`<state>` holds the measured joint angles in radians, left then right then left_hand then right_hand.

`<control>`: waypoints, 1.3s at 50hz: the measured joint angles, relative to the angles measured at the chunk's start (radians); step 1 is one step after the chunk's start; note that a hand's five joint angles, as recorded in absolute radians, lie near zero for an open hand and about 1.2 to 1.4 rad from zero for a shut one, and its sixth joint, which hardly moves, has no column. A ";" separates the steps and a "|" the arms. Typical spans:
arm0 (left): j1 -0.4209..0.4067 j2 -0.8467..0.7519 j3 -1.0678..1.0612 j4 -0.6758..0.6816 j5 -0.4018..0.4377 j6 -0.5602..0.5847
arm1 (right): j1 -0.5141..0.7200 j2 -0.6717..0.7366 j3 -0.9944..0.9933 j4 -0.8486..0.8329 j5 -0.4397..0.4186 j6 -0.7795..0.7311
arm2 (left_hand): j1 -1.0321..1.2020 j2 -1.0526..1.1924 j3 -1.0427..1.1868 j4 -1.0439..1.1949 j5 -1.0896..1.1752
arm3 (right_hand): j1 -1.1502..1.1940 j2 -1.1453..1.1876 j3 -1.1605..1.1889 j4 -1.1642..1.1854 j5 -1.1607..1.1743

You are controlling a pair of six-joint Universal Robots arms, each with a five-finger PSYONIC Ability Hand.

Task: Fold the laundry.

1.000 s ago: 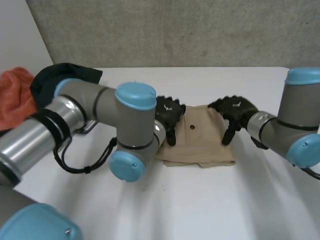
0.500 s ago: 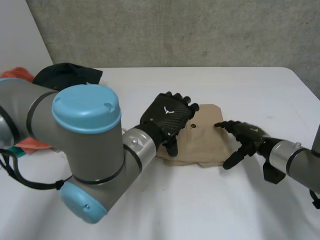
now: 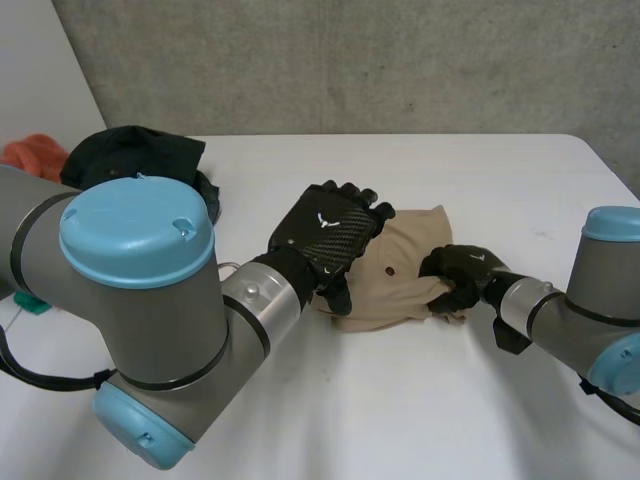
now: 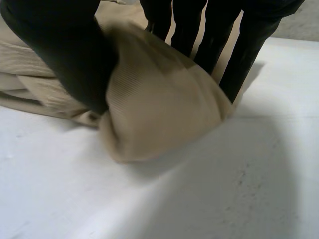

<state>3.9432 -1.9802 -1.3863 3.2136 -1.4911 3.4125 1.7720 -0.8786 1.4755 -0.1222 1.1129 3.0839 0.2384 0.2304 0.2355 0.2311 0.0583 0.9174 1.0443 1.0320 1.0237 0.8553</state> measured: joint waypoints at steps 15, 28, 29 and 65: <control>0.002 0.007 -0.008 0.000 -0.001 -0.001 | -0.034 0.088 -0.222 -0.110 0.215 0.019 | 0.000 0.000 0.000 0.000 0.000 | 0.026 0.082 0.098 0.115 0.059; 0.003 0.008 -0.004 0.000 -0.002 0.001 | -0.192 0.331 -0.662 -0.002 0.322 0.022 | 0.000 0.000 0.000 0.000 0.000 | 0.026 0.082 0.098 0.122 0.072; 0.003 0.008 -0.003 -0.001 -0.002 0.001 | -0.208 0.356 -0.712 0.019 0.325 0.022 | 0.000 0.000 0.000 0.000 0.000 | 0.026 0.082 0.098 0.122 0.072; -0.002 0.046 -0.009 -0.012 -0.003 -0.001 | -0.371 0.570 -1.127 0.046 0.510 -0.482 | 0.000 0.000 0.000 0.000 0.000 | -0.697 -0.840 -0.824 -0.816 -0.813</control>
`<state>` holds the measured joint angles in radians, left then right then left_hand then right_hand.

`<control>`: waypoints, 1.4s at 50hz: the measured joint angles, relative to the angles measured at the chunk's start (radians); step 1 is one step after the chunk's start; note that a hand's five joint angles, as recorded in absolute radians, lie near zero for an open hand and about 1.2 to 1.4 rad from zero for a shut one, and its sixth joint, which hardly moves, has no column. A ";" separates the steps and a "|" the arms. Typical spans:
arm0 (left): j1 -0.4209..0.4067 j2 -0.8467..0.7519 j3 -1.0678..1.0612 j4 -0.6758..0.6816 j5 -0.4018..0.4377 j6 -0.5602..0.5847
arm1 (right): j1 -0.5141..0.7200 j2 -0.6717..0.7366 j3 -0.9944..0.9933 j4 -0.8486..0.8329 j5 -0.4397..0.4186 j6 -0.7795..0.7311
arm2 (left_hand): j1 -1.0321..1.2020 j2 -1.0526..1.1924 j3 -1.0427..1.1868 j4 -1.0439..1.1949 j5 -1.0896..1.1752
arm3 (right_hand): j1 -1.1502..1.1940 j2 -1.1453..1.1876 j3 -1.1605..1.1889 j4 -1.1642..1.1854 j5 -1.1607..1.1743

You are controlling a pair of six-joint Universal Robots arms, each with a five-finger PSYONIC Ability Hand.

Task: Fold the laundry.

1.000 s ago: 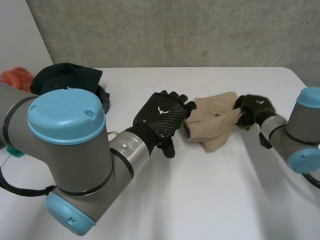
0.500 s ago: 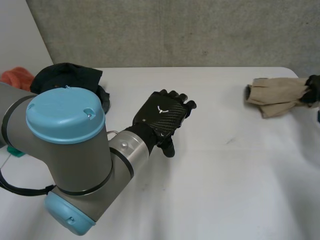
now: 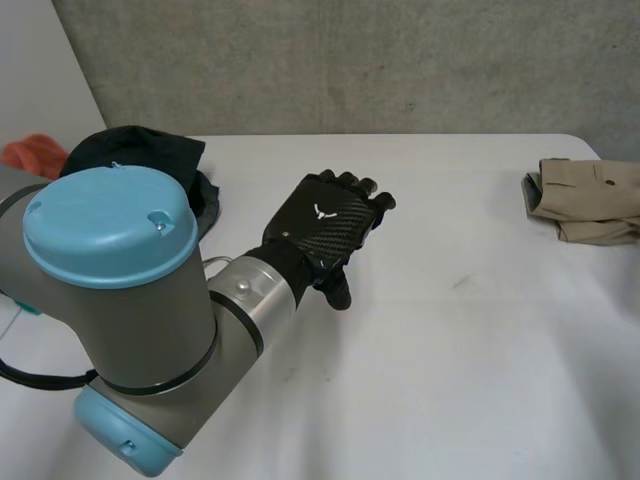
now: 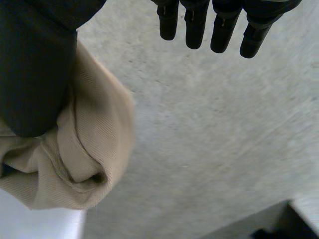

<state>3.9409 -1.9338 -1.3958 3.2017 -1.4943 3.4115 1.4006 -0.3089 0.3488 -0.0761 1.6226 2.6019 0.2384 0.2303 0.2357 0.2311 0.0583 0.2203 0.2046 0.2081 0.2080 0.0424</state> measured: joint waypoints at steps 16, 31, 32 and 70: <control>0.074 0.053 0.012 0.044 -0.046 0.003 | 0.136 -0.537 0.775 -0.455 -0.150 -0.016 | 0.000 0.000 0.000 0.000 0.000 | 0.000 0.000 0.000 0.000 -0.001; 0.472 -0.073 0.126 0.234 -0.139 0.277 | 0.272 -1.020 1.299 -0.150 -0.633 0.122 | 0.000 0.000 0.000 0.000 -0.002 | 0.000 0.000 0.000 0.000 -0.001; 0.505 -0.109 0.145 0.237 -0.128 0.327 | 0.275 -1.043 1.312 -0.091 -0.654 0.113 | 0.000 0.000 0.000 0.000 -0.002 | 0.000 0.000 0.000 0.000 -0.001; 0.330 -0.140 0.151 0.276 0.106 -0.001 | 0.262 -1.134 1.405 -0.043 -0.302 0.135 | 0.869 0.937 0.973 0.968 0.885 | 0.000 0.000 0.000 0.000 -0.001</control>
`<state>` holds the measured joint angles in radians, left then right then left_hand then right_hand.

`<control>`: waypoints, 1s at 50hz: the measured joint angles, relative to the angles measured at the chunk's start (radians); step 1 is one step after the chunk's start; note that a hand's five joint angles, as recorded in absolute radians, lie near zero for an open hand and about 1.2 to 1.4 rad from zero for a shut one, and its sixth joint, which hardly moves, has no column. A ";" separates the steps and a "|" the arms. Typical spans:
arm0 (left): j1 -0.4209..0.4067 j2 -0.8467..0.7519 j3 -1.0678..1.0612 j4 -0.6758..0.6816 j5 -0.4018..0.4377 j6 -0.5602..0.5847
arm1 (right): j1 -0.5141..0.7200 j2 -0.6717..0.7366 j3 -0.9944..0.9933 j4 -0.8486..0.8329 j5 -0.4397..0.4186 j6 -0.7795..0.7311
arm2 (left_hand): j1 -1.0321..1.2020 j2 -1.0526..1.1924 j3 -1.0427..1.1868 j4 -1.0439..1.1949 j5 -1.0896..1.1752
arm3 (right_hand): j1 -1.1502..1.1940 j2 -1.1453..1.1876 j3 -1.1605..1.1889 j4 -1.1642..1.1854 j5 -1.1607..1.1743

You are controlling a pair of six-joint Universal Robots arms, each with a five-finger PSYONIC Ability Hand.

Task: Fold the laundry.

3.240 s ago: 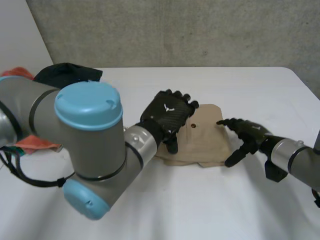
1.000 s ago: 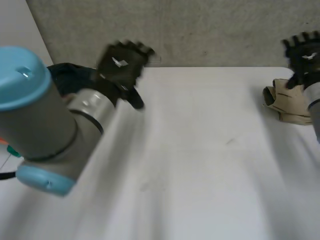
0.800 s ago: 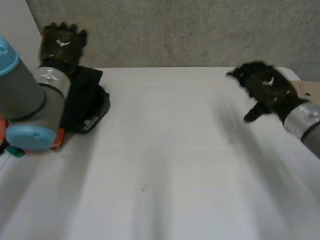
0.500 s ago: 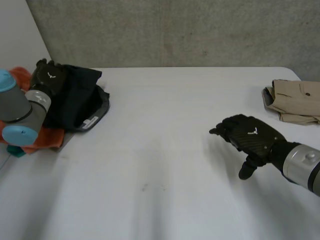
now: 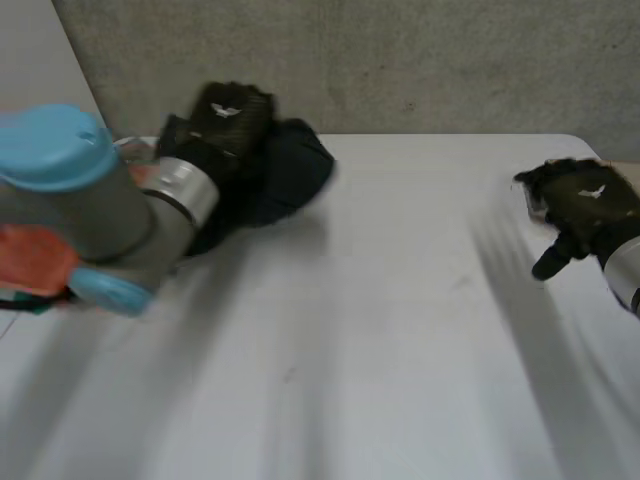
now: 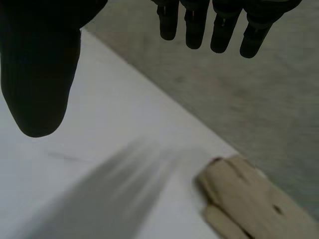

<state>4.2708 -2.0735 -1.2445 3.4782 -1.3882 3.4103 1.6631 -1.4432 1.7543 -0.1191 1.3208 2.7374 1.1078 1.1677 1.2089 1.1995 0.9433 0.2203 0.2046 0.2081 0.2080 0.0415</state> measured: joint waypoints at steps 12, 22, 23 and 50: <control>-0.403 -0.126 -0.034 -0.014 -0.139 -0.041 | 0.003 0.005 -0.056 0.004 0.083 0.042 | -0.549 -0.530 -0.520 -0.549 -0.480 | 0.000 0.000 0.000 0.000 0.000; -0.419 0.003 -0.129 -0.126 -0.201 -0.021 | 0.024 0.025 -0.078 0.032 0.051 0.023 | -0.887 -0.945 -0.979 -0.977 -0.893 | 0.000 0.000 0.000 0.000 0.000; -0.403 0.040 -0.154 -0.144 -0.210 -0.021 | 0.031 0.027 -0.083 0.042 0.044 0.022 | -0.887 -0.945 -0.979 -0.977 -0.893 | 0.000 0.000 0.000 0.000 0.000; -0.221 0.124 -0.392 -0.172 -0.298 -0.145 | 0.188 0.307 -0.193 0.145 -0.008 0.469 | -0.860 -0.918 -0.963 -0.952 -0.866 | 0.000 0.000 0.000 0.000 0.000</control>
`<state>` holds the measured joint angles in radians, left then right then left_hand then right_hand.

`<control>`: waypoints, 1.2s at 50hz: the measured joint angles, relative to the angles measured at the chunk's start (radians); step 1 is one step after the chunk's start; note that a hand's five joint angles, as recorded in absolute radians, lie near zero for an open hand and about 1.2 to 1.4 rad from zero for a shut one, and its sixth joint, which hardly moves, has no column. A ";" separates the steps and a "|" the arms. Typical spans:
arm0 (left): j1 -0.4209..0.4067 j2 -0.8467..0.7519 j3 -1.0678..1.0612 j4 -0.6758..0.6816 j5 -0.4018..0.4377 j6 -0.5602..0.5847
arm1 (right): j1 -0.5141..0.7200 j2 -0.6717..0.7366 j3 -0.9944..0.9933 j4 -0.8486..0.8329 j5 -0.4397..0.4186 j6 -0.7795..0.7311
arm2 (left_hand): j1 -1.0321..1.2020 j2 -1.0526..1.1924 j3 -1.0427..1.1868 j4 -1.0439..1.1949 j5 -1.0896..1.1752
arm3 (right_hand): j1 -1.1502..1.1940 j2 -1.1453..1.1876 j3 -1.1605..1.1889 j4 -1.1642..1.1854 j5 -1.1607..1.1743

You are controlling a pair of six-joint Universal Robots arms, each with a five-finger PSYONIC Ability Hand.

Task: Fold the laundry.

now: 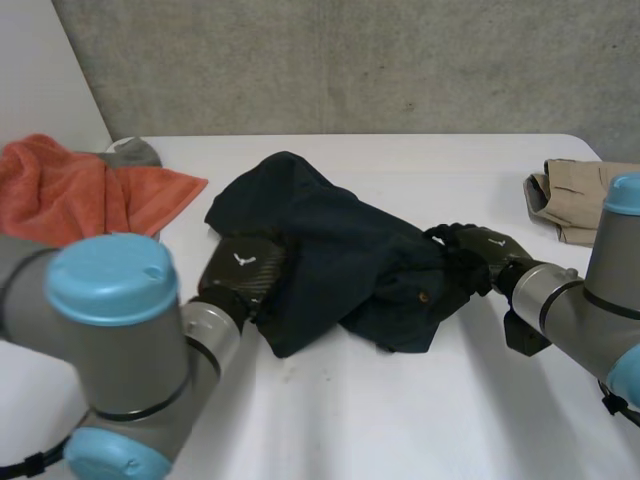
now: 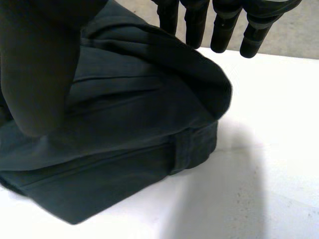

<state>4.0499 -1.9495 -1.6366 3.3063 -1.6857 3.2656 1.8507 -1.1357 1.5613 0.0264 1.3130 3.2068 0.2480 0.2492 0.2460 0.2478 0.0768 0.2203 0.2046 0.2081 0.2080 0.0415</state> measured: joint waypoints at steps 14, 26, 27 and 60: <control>-0.065 -0.228 0.178 0.089 -0.050 -0.026 | -0.096 0.028 -0.017 0.004 -0.034 -0.012 | 0.000 0.001 0.000 0.001 0.001 | 0.000 0.000 0.000 0.000 0.000; -0.065 -0.346 0.287 0.197 -0.154 0.028 | -0.086 0.192 -0.141 0.003 -0.110 -0.003 | 0.857 0.852 0.852 0.848 0.832 | 0.511 0.564 0.551 0.548 0.507; -0.064 -0.342 0.287 0.212 -0.161 0.044 | -0.085 0.201 -0.154 0.002 -0.117 -0.001 | 0.878 0.880 0.881 0.885 0.866 | 0.629 0.702 0.687 0.687 0.660; 0.047 0.266 0.284 -0.168 0.017 0.302 | 0.059 -0.286 -0.313 0.137 0.096 -0.825 | 0.880 0.946 0.947 0.952 0.908 | 0.857 0.961 0.977 0.991 0.923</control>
<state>4.0968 -1.6838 -1.3531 3.1386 -1.6690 3.5674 1.9094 -1.4214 1.2483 0.1632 1.4087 2.3814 1.1275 1.1953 1.1931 1.1994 0.9849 1.0775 1.1655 1.1855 1.1989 0.9647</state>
